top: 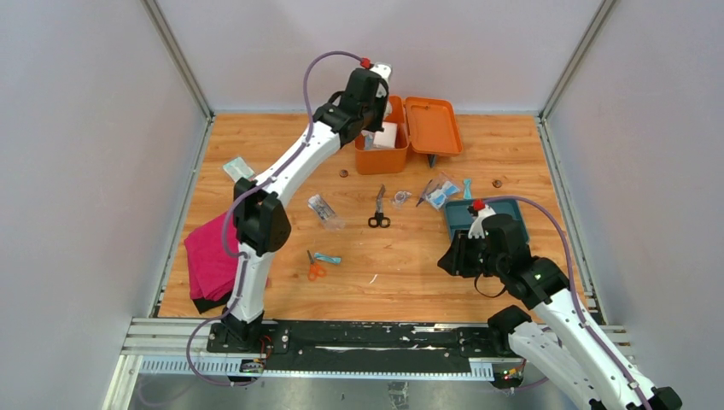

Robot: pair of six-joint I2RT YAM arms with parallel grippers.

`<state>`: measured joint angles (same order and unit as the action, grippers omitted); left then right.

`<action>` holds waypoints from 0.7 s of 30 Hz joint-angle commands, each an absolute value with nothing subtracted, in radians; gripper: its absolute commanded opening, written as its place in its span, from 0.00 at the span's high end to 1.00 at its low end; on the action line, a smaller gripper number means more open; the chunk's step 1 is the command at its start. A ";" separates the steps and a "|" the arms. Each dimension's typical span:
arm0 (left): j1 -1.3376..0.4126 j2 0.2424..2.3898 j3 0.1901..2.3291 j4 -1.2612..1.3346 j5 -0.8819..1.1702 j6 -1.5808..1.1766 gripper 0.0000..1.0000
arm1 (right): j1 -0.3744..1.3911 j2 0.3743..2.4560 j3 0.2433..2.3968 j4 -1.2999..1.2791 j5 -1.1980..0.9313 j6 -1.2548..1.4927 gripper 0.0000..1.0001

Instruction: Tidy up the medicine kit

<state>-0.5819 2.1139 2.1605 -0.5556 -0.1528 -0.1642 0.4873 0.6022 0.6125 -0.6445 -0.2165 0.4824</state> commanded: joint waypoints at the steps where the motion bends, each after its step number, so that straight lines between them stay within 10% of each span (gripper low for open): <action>1: -0.581 2.214 2.238 -0.510 -0.124 -0.132 1.00 | 0.486 0.596 0.604 -0.667 -0.207 0.483 0.64; 4: -0.576 2.263 2.255 -0.456 -0.103 -0.126 1.00 | 0.486 0.602 0.604 -0.667 -0.210 0.483 0.64; 13: -0.560 2.279 2.242 -0.431 -0.027 -0.188 0.53 | 0.486 0.617 0.596 -0.661 -0.210 0.483 0.64; 21: -0.559 1.972 1.915 -0.396 -0.150 -0.360 0.43 | 0.486 0.608 0.594 -0.659 -0.199 0.486 0.64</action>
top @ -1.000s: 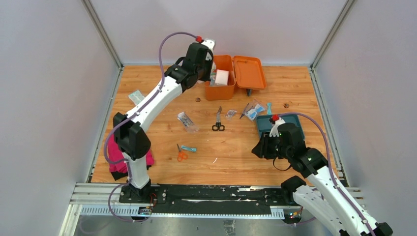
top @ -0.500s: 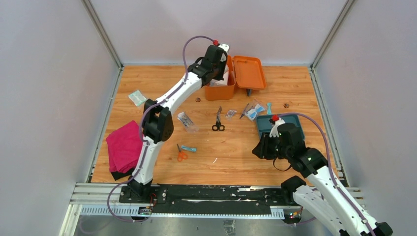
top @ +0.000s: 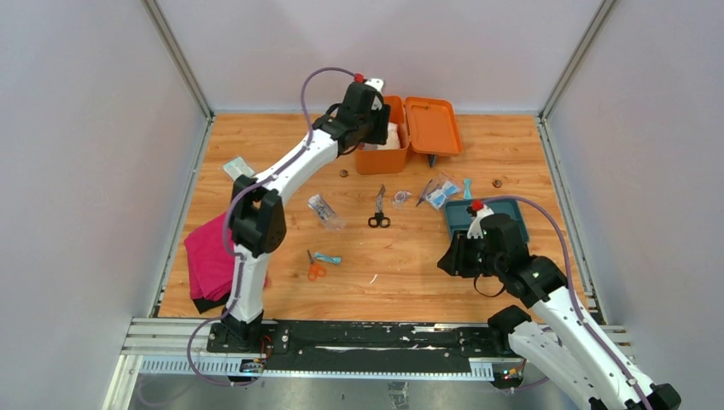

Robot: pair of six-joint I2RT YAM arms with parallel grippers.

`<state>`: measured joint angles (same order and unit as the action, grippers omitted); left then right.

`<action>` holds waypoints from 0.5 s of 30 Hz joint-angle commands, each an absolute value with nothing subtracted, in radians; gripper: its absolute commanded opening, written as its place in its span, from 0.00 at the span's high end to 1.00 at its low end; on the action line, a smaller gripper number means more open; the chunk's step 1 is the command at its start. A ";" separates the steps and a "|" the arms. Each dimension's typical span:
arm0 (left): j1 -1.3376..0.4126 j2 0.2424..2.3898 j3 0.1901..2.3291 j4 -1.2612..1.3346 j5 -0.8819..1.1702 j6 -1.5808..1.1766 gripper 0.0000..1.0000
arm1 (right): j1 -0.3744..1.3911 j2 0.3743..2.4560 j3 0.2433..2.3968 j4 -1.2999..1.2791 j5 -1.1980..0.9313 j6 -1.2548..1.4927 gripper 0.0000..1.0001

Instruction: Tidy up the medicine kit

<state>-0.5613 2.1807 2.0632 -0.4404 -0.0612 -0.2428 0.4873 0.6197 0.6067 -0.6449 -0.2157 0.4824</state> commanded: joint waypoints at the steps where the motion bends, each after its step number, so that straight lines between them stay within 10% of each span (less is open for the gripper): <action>1: -0.557 1.915 1.850 -0.387 -0.188 -0.396 0.42 | 0.486 0.605 0.594 -0.659 -0.194 0.486 0.64; 15: -0.526 1.370 1.097 -0.274 -0.290 -0.664 0.35 | 0.483 0.652 0.601 -0.612 -0.148 0.447 0.62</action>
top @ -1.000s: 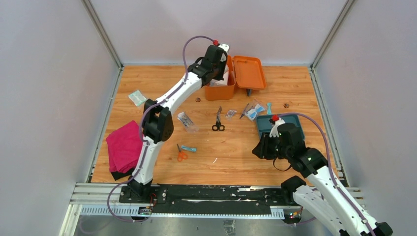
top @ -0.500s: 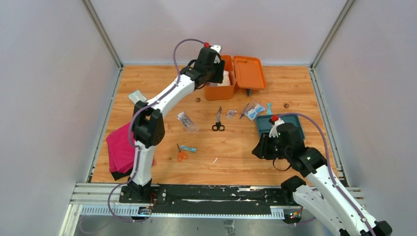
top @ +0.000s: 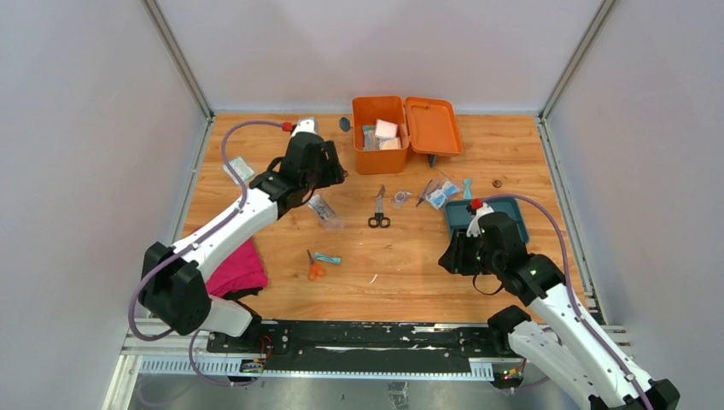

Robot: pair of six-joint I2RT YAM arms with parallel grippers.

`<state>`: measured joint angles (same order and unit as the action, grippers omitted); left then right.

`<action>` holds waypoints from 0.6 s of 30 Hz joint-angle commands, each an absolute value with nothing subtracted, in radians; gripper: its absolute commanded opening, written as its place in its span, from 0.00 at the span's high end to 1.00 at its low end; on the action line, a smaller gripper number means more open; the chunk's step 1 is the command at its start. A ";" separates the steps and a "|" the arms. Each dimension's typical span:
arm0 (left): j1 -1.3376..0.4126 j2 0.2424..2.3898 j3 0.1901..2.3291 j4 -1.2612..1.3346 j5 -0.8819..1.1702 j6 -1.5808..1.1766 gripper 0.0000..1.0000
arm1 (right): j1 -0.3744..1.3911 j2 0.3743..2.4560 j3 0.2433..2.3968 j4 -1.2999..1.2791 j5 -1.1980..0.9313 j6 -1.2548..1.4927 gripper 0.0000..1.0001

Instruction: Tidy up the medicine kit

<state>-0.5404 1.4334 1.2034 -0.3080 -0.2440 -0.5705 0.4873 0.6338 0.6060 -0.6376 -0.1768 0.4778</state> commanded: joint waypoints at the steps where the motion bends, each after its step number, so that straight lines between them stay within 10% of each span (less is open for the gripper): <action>1: -0.524 1.351 1.067 -0.267 -0.293 -0.685 0.35 | 0.482 0.666 0.609 -0.607 -0.143 0.437 0.62; 18: -0.491 1.390 0.744 -0.081 -0.273 -0.902 0.34 | 0.483 0.681 0.612 -0.602 -0.155 0.434 0.62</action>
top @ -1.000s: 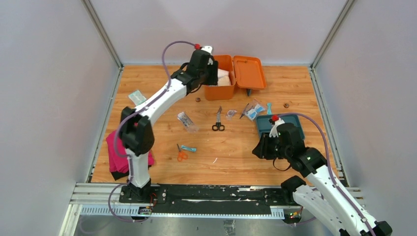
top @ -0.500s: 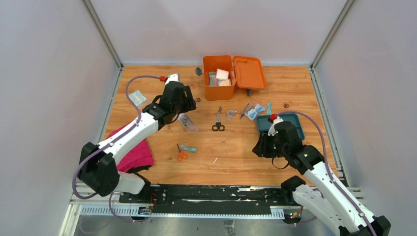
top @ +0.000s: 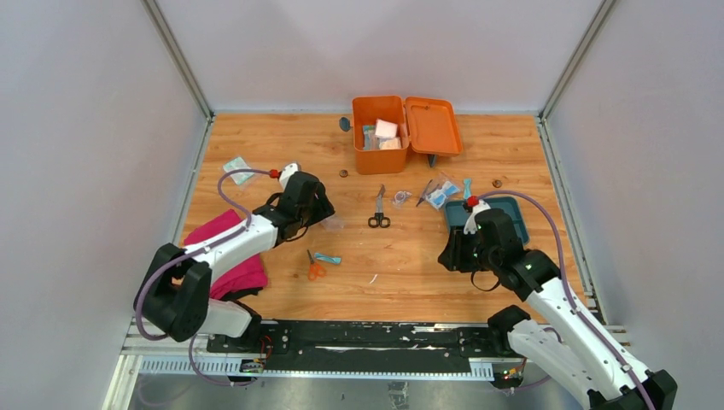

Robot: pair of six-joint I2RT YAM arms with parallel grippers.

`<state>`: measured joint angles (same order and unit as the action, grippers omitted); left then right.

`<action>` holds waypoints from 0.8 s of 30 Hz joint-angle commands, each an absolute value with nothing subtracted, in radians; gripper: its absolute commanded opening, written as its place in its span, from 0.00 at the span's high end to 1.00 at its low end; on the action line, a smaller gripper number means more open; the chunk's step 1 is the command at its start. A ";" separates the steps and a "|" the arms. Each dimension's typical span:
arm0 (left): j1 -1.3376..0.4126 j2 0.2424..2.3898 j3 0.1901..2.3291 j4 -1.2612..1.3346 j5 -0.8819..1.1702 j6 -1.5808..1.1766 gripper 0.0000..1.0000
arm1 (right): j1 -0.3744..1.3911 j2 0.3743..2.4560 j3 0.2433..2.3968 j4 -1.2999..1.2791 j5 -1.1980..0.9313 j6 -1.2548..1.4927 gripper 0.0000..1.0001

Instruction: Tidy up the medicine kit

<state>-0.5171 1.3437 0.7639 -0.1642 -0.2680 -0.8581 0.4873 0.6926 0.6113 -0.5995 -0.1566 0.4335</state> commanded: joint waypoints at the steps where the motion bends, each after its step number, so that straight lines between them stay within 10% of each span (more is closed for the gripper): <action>1: -0.484 1.415 0.745 -0.078 -0.265 -0.900 0.35 | 0.483 0.682 0.614 -0.603 -0.156 0.435 0.62; 24: -0.443 1.622 0.783 -0.041 -0.282 -0.873 0.51 | 0.483 0.695 0.614 -0.603 -0.162 0.430 0.62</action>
<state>-0.4526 1.5925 0.7670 -0.0460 -0.2474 -0.8757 0.4873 0.6960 0.6113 -0.5987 -0.1570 0.4335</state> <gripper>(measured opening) 0.519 0.379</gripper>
